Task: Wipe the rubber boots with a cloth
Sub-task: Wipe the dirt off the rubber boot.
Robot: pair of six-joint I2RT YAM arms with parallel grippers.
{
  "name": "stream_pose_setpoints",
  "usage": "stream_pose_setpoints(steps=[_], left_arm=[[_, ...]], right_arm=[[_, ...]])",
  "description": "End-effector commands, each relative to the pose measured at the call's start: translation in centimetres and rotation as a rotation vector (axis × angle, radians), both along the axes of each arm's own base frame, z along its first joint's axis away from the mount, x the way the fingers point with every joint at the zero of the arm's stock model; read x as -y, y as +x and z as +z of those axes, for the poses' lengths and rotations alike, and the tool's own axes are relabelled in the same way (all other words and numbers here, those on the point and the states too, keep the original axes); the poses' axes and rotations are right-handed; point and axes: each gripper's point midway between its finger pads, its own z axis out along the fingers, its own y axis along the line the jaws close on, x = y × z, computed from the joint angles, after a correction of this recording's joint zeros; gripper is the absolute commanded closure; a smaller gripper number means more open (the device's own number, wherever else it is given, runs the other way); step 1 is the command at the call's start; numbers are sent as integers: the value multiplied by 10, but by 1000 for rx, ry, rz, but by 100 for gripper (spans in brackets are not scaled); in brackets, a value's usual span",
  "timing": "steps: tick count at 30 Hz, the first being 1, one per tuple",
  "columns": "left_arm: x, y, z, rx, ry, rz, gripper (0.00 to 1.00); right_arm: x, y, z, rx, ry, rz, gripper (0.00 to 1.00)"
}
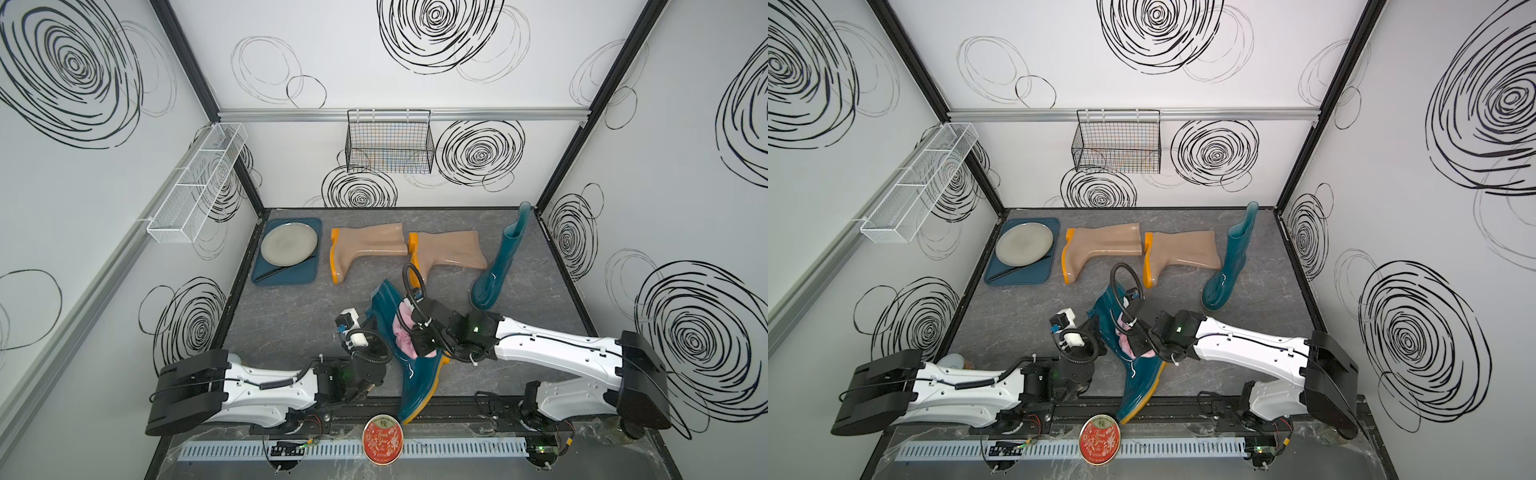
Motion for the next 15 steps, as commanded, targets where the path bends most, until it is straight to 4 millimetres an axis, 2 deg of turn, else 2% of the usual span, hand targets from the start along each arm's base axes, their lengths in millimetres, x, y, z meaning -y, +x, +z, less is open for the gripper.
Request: stream_pose_setpoints(steps=[1, 3, 6, 8, 11, 15], left_arm=[[-8, 11, 14, 33, -92, 67, 100], [-8, 15, 14, 29, -101, 62, 100], [-4, 16, 13, 20, -118, 38, 100], [0, 16, 11, 9, -142, 21, 100], [5, 14, 8, -11, -195, -5, 100], [9, 9, 5, -19, -218, -26, 100]], right_arm=[[-17, -47, -10, -130, 92, 147, 100], [-10, -46, -28, -140, 64, 126, 100], [2, -17, -44, -145, 20, 19, 100], [-13, -2, -34, -159, 90, 34, 100], [-53, 14, 1, -98, 207, 138, 100], [-91, 43, 29, -57, 254, 181, 100]])
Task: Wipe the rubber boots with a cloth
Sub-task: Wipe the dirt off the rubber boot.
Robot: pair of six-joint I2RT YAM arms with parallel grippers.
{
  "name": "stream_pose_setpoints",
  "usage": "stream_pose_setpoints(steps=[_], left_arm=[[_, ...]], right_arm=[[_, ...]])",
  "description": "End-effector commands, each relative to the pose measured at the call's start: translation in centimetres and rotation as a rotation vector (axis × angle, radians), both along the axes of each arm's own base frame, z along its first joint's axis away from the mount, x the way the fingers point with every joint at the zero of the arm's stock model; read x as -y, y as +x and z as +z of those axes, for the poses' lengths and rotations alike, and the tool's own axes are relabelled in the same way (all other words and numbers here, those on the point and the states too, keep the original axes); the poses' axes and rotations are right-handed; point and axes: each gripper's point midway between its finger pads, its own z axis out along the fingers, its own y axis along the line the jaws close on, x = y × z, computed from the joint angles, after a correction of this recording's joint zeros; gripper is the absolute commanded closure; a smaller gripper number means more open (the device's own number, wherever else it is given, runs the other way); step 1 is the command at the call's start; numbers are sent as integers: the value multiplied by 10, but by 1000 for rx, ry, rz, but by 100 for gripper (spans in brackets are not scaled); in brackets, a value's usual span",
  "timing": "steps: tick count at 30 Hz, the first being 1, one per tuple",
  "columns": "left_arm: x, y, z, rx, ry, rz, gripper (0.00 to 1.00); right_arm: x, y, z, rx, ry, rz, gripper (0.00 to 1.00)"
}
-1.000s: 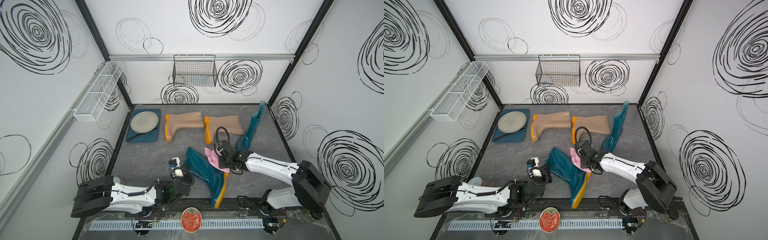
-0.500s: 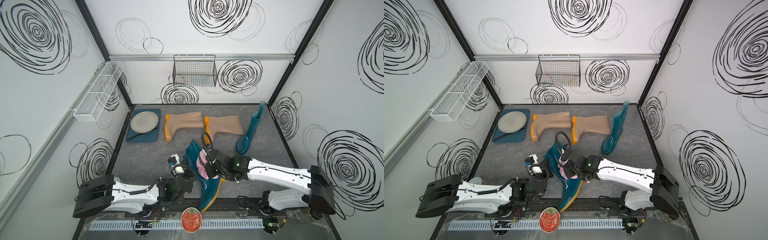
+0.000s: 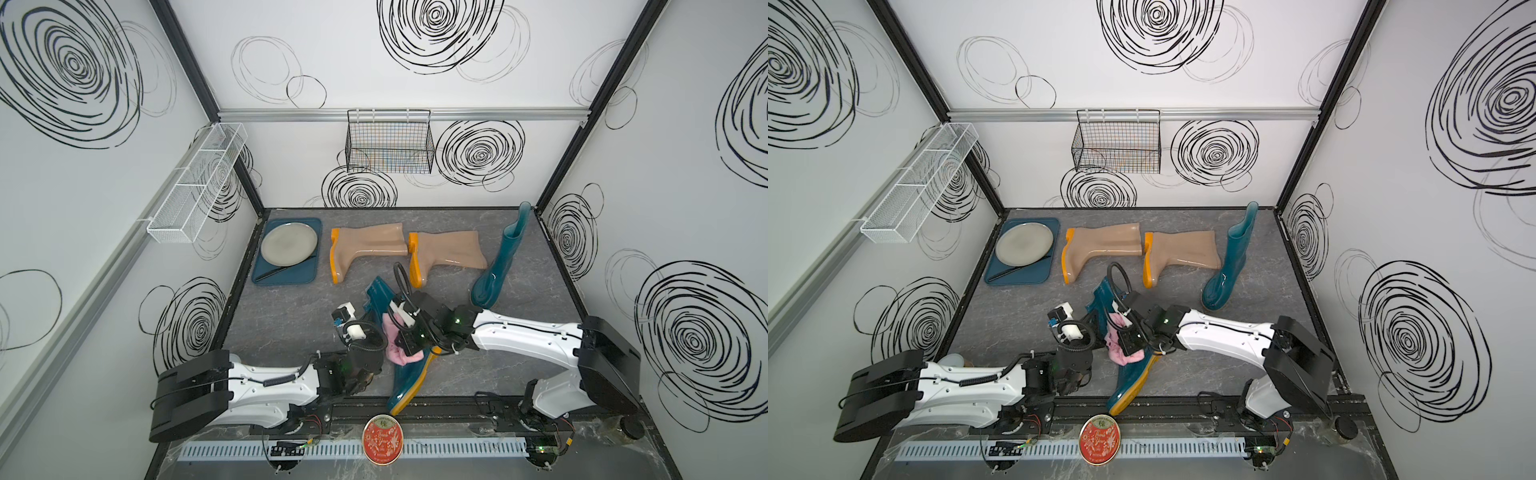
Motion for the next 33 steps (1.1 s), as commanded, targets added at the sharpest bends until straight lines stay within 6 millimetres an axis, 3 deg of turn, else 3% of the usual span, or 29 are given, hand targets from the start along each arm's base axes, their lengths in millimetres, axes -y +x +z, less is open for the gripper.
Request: stream_pose_setpoints(steps=[1, 4, 7, 10, 17, 19, 21, 23, 28, 33], left_arm=[[10, -5, 9, 10, -128, -32, 100], [7, -8, 7, 9, -133, -28, 100], [3, -9, 7, 10, -133, -15, 100], [-2, -8, 6, 16, -126, -1, 100], [-7, 1, 7, 22, -103, 16, 100], [-9, 3, 8, 24, -100, 20, 100], [-11, 4, 9, 26, -97, 23, 100], [-12, 5, 9, 27, -101, 25, 100], [-9, 5, 7, 15, -109, 5, 100], [-10, 3, 6, 12, -109, -1, 100]], right_arm=[[-43, 28, 46, 97, 158, 61, 100], [-49, 46, 59, 91, 217, 37, 100], [-42, 41, 64, 73, 234, 29, 100], [-23, 14, 53, 57, 207, 23, 100], [21, -71, 1, -63, 82, 93, 100], [33, -83, -8, -82, 47, 87, 100], [53, -72, -22, -76, 3, -2, 100], [79, -48, -33, -94, -23, -129, 100], [126, 16, -32, -110, 38, -411, 100], [147, 48, -43, -186, 96, -552, 100]])
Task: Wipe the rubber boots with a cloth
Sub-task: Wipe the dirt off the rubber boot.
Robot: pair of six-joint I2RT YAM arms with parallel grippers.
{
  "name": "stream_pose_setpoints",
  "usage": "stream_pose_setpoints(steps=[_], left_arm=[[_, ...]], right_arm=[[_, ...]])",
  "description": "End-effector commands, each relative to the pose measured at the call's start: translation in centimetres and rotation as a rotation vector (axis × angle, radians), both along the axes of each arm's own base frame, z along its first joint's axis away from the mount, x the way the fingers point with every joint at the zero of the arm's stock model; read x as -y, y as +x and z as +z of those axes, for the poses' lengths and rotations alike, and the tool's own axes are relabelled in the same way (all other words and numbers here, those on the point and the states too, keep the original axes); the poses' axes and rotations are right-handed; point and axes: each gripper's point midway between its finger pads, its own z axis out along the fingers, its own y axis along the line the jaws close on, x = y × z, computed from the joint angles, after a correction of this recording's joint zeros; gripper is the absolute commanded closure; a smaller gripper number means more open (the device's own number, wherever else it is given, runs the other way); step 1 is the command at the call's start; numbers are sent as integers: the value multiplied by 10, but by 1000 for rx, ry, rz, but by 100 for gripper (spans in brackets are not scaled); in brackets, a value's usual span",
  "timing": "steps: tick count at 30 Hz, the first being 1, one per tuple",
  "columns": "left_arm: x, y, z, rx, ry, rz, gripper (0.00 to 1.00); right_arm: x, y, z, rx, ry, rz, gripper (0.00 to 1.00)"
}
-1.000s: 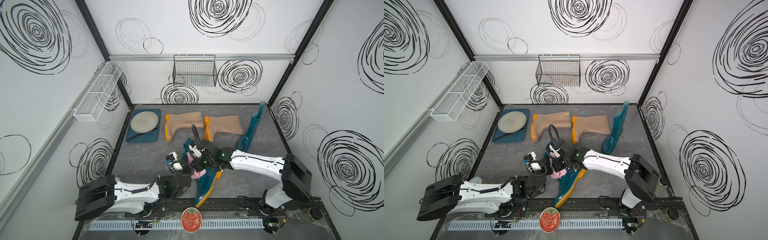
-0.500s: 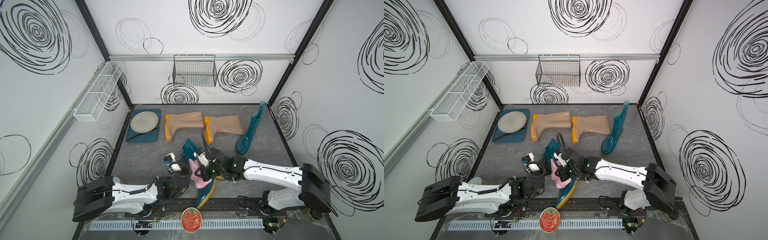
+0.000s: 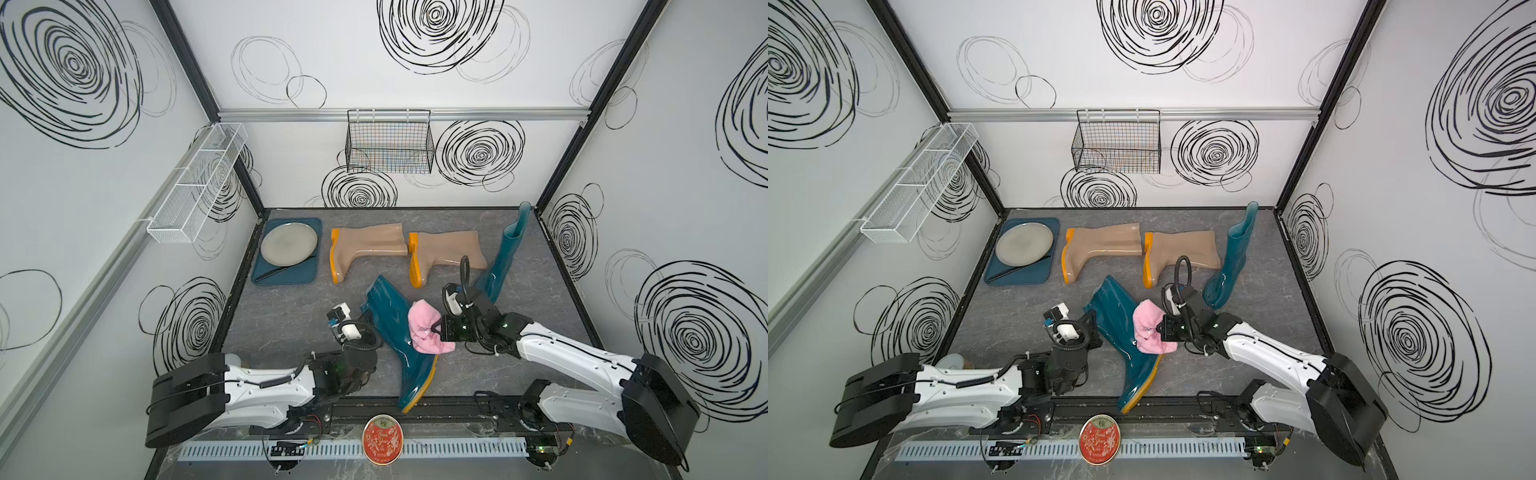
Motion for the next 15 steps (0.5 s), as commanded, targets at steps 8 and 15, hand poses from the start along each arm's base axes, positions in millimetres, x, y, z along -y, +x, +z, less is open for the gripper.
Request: stream_pose_setpoints(steps=[8, 15], left_arm=[[1, 1, 13, 26, -72, 0, 100], [1, 1, 13, 24, -82, 9, 100]], right_arm=[[11, 6, -9, -1, -158, -19, 100], [-52, -61, 33, 179, -30, 273, 100]])
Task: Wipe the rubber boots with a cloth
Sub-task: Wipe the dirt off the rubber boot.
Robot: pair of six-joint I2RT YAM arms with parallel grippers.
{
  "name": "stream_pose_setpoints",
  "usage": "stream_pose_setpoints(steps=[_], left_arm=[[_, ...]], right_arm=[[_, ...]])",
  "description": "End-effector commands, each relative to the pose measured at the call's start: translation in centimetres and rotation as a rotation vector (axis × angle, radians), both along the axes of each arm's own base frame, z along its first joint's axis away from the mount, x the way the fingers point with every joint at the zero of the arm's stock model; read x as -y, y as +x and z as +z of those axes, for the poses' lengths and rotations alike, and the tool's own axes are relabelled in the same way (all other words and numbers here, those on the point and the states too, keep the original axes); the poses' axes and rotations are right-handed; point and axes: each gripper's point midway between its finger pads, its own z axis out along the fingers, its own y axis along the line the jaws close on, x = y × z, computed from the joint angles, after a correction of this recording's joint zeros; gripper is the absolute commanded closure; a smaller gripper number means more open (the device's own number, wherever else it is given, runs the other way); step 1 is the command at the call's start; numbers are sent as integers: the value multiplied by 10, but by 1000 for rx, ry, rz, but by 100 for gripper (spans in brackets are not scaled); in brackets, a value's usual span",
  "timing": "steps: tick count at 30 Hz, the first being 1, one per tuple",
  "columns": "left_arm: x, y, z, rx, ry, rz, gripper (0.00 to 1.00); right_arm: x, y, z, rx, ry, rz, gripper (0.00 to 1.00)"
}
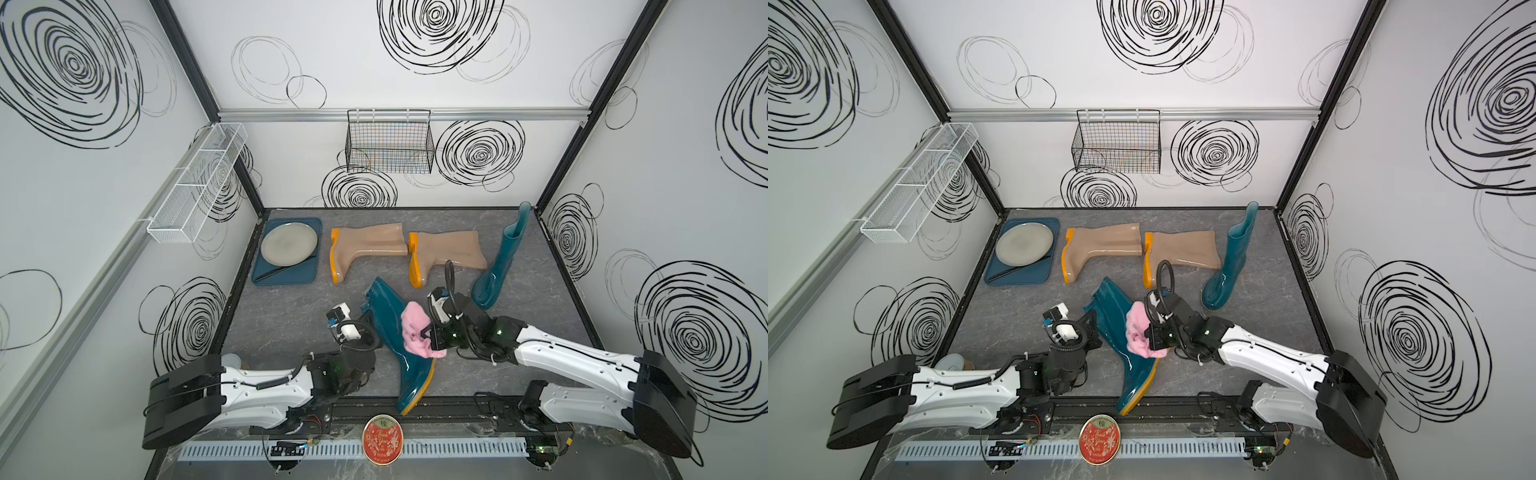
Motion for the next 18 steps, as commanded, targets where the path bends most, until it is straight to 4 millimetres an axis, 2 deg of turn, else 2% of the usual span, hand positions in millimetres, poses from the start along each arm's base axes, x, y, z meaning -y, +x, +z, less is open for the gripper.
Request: stream_pose_setpoints(steps=[1, 6, 9, 11, 15, 18], left_arm=[[-1, 2, 10, 22, -66, 23, 100], [0, 1, 6, 16, -61, 26, 100], [1, 2, 7, 17, -57, 27, 100], [1, 2, 8, 19, -54, 27, 100], [0, 2, 8, 20, -44, 32, 100], [-2, 3, 8, 20, -41, 39, 100]], right_arm=[[-5, -20, -1, 30, -6, 68, 100], [-29, -69, -13, -27, 45, 271, 100], [-29, -77, -26, -84, 2, 305, 100], [-33, -85, -25, -89, 13, 361, 100], [-56, -117, -8, -27, 6, 526, 100], [-63, -135, -14, -74, 17, 601, 100]])
